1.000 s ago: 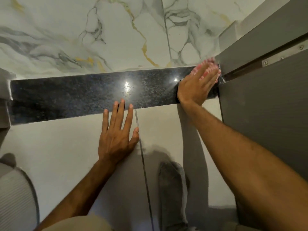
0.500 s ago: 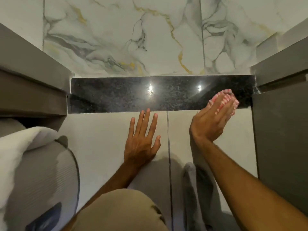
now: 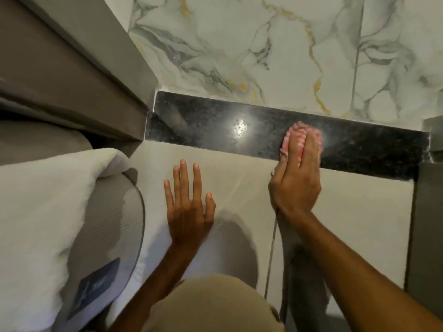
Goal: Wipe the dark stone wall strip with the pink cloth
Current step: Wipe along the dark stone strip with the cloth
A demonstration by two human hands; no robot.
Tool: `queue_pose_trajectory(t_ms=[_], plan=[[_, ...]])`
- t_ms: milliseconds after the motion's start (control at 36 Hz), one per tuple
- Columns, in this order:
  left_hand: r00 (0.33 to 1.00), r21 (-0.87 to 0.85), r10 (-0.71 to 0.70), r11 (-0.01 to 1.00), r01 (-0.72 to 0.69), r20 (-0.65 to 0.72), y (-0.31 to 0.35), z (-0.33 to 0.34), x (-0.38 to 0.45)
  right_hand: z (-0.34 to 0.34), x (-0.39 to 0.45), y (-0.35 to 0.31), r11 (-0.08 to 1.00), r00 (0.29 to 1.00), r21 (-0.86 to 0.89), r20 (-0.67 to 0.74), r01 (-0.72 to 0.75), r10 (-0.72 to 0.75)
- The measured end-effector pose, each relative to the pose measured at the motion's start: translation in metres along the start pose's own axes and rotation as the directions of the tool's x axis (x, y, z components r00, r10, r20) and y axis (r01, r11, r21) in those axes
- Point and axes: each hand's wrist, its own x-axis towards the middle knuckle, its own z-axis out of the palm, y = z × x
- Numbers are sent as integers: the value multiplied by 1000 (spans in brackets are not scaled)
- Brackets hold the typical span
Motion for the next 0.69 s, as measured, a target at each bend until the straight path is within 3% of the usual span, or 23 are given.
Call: queue_pose_trajectory(t_ms=[56,111,222,389,444,528,583,639,694], plan=[[1000,-9,10,1000,-9,6,1,4,-1,9,22,-36,1000,1000,4,-3,16,-16],[1000,11,27,1000,-27,1,1,9,-1,23,37,-75,978,975,17,70,210,-210],[999,15,-38,999,39,-25,-6,9,-8,46,31,-135,792,758,56,257,607,-599],[990,16,-135,991,134,32,-20,-1,-27,23,-8,-83,685,615,75,377,725,-693],[988,16,-150,989,149,34,-22,-2,-26,14,-2,-67,728,657,70,377,682,-652],[986,14,-163,987,163,29,-20,0,-25,13,18,-87,877,839,31,276,480,-469],[985,-4,-172,985,172,13,-20,2,-25,22,30,-120,932,908,13,220,362,-356],[981,-11,-194,981,194,0,-21,3,-26,37,35,-156,925,898,26,232,379,-374],[975,-14,-222,975,222,-3,-22,3,-26,52,30,-188,855,807,54,304,516,-506]])
